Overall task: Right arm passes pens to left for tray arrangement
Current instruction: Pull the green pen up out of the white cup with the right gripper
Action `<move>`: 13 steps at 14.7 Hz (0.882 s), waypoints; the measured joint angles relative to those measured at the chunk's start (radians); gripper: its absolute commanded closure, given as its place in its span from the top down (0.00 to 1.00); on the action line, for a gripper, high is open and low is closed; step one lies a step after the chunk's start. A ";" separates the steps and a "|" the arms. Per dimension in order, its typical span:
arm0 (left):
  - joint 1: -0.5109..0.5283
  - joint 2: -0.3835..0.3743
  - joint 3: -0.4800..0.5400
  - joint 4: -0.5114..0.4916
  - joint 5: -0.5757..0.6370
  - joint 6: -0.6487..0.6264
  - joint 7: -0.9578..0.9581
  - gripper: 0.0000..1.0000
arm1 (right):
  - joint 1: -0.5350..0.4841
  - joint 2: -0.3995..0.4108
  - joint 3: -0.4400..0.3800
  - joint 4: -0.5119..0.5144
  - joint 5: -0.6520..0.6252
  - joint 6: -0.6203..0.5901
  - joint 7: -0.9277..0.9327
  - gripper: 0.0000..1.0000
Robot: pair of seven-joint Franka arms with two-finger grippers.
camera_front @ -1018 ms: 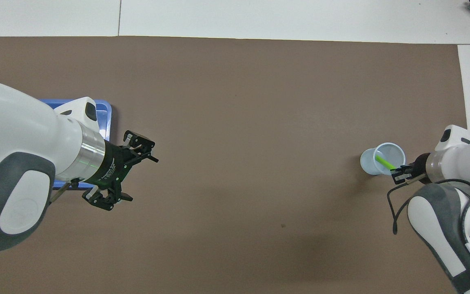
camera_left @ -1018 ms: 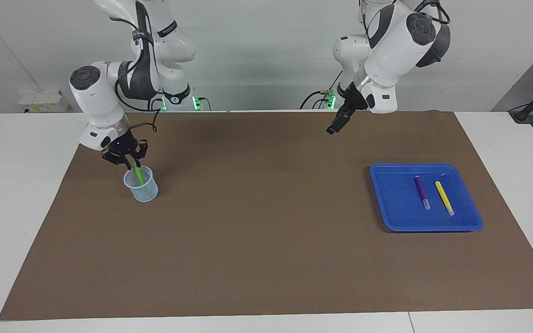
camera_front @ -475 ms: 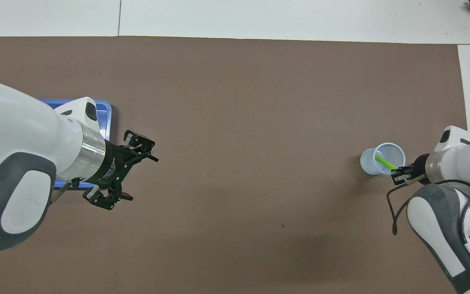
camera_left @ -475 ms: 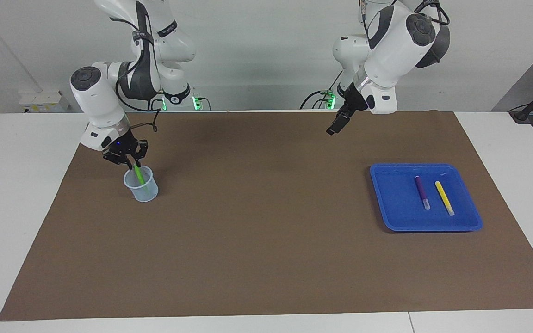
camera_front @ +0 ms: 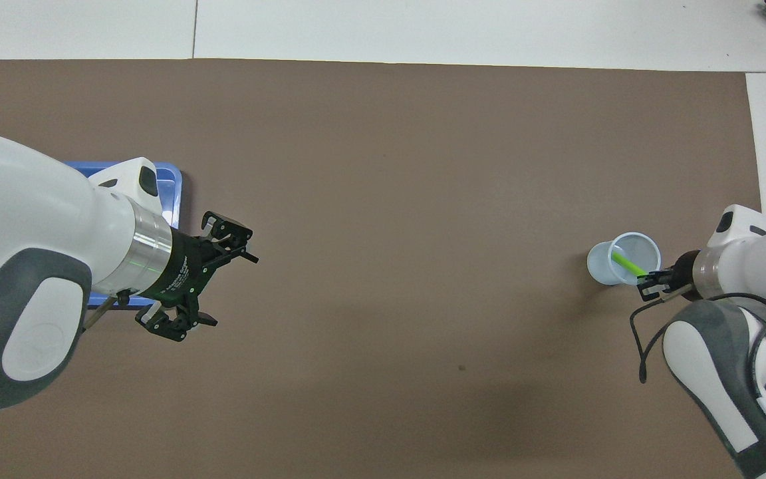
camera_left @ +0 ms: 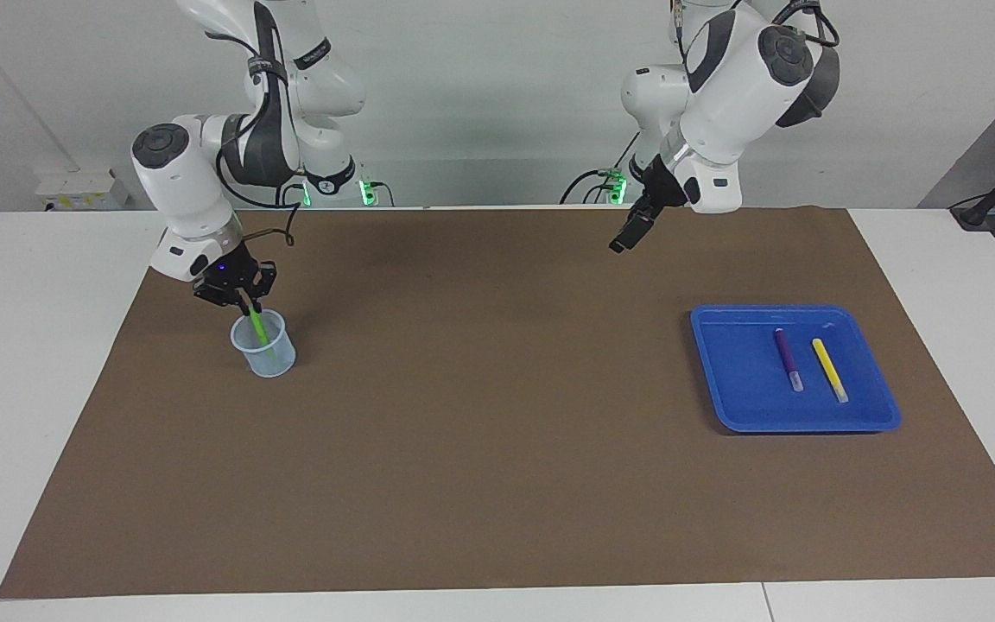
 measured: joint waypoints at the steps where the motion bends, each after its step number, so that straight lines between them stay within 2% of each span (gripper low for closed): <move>1: 0.000 0.000 0.000 -0.001 0.000 0.001 0.000 1.00 | 0.001 -0.001 0.000 0.006 0.000 -0.002 0.000 0.00; 3: 0.000 -0.001 0.000 -0.003 0.000 0.003 0.000 1.00 | 0.001 -0.004 0.001 0.030 0.000 -0.031 0.000 0.00; 9: 0.000 -0.006 0.000 -0.005 0.000 0.004 0.000 1.00 | 0.007 -0.044 0.008 0.190 0.000 -0.276 0.000 0.00; 13: 0.000 -0.008 0.000 -0.010 0.000 0.005 -0.002 1.00 | 0.010 -0.082 0.017 0.247 0.002 -0.388 0.000 0.00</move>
